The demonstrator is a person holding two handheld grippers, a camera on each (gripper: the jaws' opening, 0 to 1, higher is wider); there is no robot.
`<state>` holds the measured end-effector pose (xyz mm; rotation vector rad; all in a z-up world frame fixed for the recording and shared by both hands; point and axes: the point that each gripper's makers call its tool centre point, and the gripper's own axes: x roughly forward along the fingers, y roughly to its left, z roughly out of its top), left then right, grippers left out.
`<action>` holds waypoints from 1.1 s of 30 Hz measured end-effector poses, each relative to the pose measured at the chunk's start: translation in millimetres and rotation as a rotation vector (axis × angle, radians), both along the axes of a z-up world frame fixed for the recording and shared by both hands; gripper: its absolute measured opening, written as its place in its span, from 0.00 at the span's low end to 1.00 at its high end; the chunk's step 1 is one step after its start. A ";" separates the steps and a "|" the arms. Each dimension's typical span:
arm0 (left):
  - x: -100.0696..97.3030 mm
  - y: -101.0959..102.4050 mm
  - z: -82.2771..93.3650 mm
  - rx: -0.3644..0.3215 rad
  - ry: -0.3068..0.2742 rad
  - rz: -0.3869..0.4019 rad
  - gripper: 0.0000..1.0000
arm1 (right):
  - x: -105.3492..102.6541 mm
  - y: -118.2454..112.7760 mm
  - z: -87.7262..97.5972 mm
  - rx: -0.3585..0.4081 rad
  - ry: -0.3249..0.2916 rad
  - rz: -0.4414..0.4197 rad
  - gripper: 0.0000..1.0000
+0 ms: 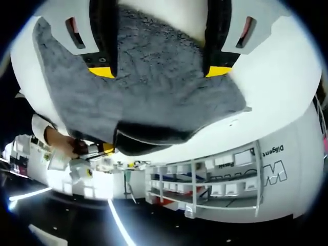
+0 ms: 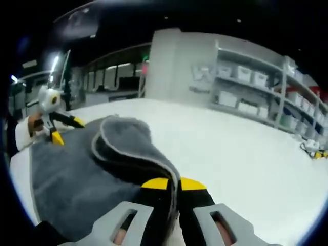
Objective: Open the folded towel by lifting each exposed corner and separating the folded layers until the towel lies flat within the target outline without major curled edges
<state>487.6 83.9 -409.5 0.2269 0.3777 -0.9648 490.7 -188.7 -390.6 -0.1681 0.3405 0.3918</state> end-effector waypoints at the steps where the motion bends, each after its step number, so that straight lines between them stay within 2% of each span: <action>1: -0.7 -0.1 0.1 0.001 0.000 0.001 0.67 | -0.4 -1.2 -1.0 0.010 0.006 -0.004 0.00; 4: -3.0 -1.8 -0.3 0.007 0.003 0.003 0.67 | -1.4 -5.6 -4.4 0.069 0.036 -0.027 0.00; 9: -6.6 -2.5 -0.5 0.003 0.003 0.001 0.67 | -9.2 -9.9 -6.8 0.082 0.043 -0.033 0.03; 12: -9.2 -3.0 -0.7 0.004 0.003 0.002 0.67 | -12.8 -15.2 -12.8 0.015 0.039 -0.039 0.07; 14: -11.1 -3.7 -0.7 0.007 0.003 0.003 0.67 | -17.3 -13.9 -15.8 -0.022 0.036 -0.030 0.04; 19: -15.4 -4.6 -1.1 0.005 0.000 0.003 0.67 | -21.6 -11.0 -14.0 -0.044 0.019 -0.019 0.04; 20: -16.5 -4.8 -1.2 0.004 0.000 0.003 0.67 | -22.6 -9.6 -13.3 -0.068 0.011 -0.010 0.03; 21: -17.7 -5.2 -1.2 0.005 0.000 0.003 0.67 | -23.2 -7.8 -9.8 -0.120 -0.022 0.010 0.03; 22: -18.5 -5.3 -1.2 0.005 0.000 0.004 0.67 | -23.7 -7.4 -9.2 -0.131 -0.028 0.013 0.03; 24: -20.5 -5.7 -1.4 0.006 -0.001 0.004 0.67 | -22.3 -11.3 -5.3 -0.276 -0.077 0.048 0.04; 27: -20.4 -5.6 -1.6 0.007 -0.003 0.004 0.67 | -12.1 -15.6 3.8 -0.443 -0.162 0.099 0.04; 29: -20.5 -5.4 -1.7 0.006 -0.003 0.003 0.67 | -2.8 -15.2 4.6 -0.548 -0.195 0.134 0.05; 33: -19.2 -4.8 -1.9 0.005 -0.003 0.003 0.67 | 3.4 -9.3 3.8 -0.665 -0.226 0.173 0.11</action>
